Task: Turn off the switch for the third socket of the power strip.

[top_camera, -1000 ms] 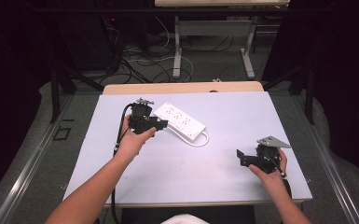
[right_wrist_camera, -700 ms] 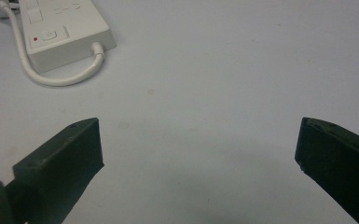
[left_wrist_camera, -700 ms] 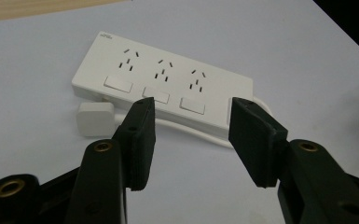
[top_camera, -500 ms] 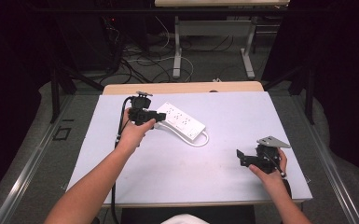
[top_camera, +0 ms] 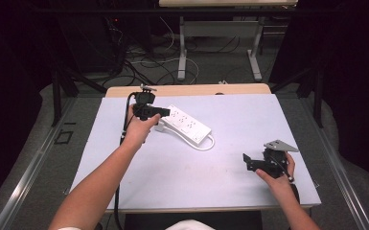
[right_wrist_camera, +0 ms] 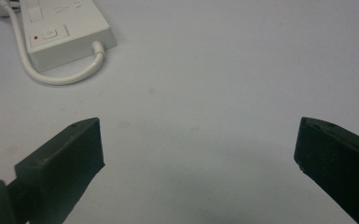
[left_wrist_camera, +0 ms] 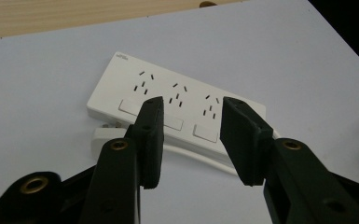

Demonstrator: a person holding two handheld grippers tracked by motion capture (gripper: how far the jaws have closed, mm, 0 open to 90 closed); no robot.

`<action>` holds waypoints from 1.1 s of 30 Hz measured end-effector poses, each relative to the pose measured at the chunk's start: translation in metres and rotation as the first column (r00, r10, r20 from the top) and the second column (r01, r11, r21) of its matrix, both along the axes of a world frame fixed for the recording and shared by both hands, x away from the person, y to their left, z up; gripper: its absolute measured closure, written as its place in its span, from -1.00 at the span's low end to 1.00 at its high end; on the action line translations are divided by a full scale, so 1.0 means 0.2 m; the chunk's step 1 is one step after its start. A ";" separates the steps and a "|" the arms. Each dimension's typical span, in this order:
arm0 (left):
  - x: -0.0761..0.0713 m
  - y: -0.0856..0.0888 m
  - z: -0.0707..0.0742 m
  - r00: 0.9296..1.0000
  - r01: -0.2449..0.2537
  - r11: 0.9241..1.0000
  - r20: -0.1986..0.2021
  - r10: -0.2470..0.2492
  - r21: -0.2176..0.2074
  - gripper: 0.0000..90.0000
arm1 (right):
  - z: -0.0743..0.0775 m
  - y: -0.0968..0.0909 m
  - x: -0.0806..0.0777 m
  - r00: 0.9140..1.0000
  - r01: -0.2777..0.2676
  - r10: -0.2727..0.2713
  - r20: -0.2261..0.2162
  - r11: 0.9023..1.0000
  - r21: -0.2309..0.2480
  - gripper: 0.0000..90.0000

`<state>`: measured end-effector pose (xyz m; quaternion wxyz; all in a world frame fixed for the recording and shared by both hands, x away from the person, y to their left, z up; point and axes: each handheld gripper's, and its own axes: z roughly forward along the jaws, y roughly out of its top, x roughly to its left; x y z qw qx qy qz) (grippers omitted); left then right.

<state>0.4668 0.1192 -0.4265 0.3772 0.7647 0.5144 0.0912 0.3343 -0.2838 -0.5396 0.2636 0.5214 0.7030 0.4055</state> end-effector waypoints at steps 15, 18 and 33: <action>0.12 -0.01 0.00 0.999 -0.042 0.998 -0.006 0.043 0.045 0.41 | 0.00 0.00 0.00 1.000 0.000 0.000 -0.002 1.000 0.000 -0.98; 0.14 -0.01 -0.01 0.999 -0.048 0.998 -0.003 0.048 0.049 0.45 | 0.00 0.00 0.00 1.000 -0.003 0.003 -0.001 1.000 -0.003 -0.98; 0.24 -0.02 -0.10 0.995 -0.099 0.991 -0.009 0.100 0.087 0.47 | -0.01 0.00 0.00 1.000 0.002 -0.002 -0.006 1.000 -0.001 -0.97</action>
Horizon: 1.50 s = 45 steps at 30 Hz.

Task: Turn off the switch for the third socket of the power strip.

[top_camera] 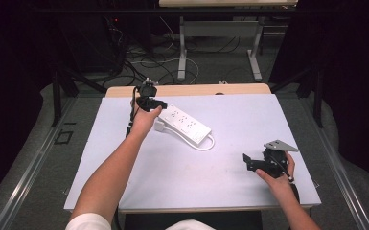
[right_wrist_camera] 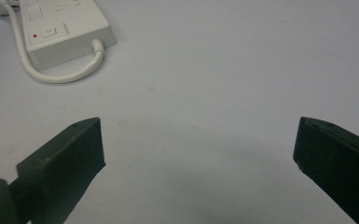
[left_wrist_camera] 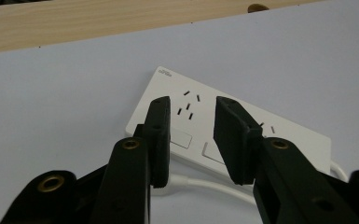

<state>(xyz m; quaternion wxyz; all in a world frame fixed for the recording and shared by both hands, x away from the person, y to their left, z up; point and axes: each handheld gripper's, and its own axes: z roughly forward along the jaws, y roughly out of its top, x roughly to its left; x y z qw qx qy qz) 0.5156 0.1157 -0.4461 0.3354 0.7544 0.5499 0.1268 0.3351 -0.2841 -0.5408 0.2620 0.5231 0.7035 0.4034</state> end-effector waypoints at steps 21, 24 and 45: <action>0.09 0.03 -0.10 0.998 -0.045 0.999 -0.035 0.046 0.027 0.55 | 0.00 0.00 0.00 1.000 -0.004 0.004 -0.004 1.000 0.005 -0.95; 0.10 0.02 -0.12 0.999 -0.036 0.999 -0.037 0.037 0.036 0.55 | 0.00 0.00 0.00 1.000 -0.009 0.009 -0.006 1.000 0.004 -0.95; 0.17 0.03 -0.21 0.995 -0.033 0.999 -0.094 0.035 0.021 0.68 | -0.01 0.00 0.01 1.000 -0.015 0.015 -0.011 1.000 0.003 -0.91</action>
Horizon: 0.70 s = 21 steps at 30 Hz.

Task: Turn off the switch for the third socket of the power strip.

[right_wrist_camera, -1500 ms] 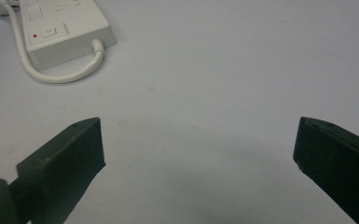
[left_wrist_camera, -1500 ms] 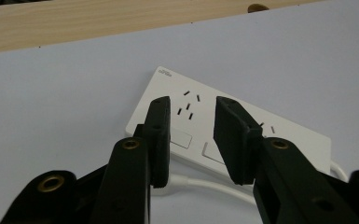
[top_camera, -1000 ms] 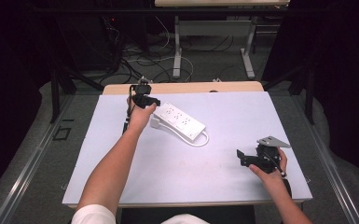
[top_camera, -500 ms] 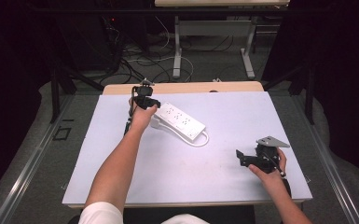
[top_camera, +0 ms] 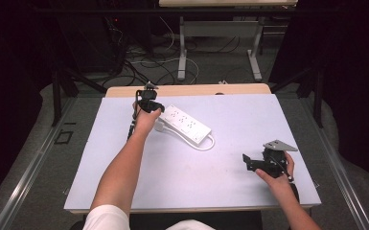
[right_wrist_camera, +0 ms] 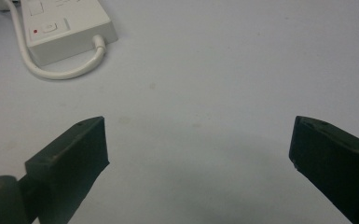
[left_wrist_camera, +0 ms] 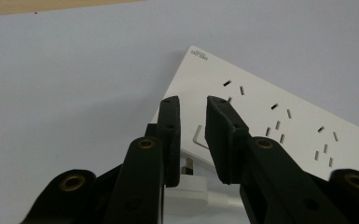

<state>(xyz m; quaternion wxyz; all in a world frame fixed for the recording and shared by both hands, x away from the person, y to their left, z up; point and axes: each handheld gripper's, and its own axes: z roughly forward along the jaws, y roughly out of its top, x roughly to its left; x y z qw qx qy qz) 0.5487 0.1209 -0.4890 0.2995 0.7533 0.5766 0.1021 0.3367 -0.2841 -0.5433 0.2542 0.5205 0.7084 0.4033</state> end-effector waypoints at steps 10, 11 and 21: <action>0.02 -0.02 -0.06 1.000 0.022 1.000 -0.020 -0.022 -0.003 0.76 | 0.00 0.00 0.00 1.000 -0.002 0.002 -0.002 1.000 0.002 -0.90; 0.02 -0.03 -0.06 0.999 0.025 1.000 -0.025 -0.025 0.001 0.78 | 0.00 0.00 0.00 1.000 -0.002 0.002 -0.002 1.000 0.002 -0.90; 0.03 -0.04 -0.09 0.999 0.035 0.999 -0.025 -0.035 0.002 0.84 | 0.00 0.00 0.00 1.000 -0.002 0.002 -0.002 1.000 -0.004 -0.90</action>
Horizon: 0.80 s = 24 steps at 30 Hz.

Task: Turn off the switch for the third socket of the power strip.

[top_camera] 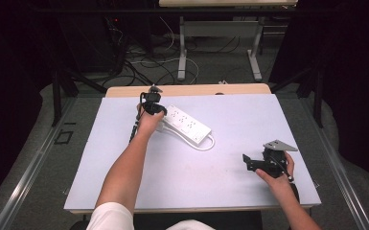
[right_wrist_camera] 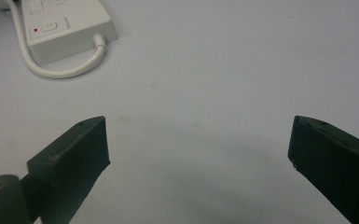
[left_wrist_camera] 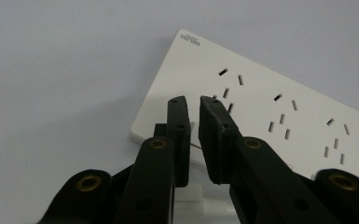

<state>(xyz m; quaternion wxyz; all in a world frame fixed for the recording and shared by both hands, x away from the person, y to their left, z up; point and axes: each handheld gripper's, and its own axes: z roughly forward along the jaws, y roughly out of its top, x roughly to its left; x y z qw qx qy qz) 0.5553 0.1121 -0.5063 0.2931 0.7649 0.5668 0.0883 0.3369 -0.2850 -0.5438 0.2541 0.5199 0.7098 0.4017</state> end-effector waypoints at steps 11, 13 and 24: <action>0.01 0.00 -0.01 1.000 0.008 1.000 -0.011 -0.008 0.000 0.92 | 0.00 0.00 0.00 1.000 0.000 0.000 0.000 1.000 0.000 -0.89; 0.01 0.00 -0.02 1.000 0.016 1.000 -0.008 -0.016 0.007 0.92 | 0.00 0.00 0.00 1.000 -0.002 0.002 0.001 1.000 0.003 -0.89; 0.02 -0.02 -0.04 1.000 0.022 1.000 -0.019 -0.022 0.011 0.94 | 0.00 0.00 0.00 1.000 -0.004 0.004 0.003 1.000 0.003 -0.89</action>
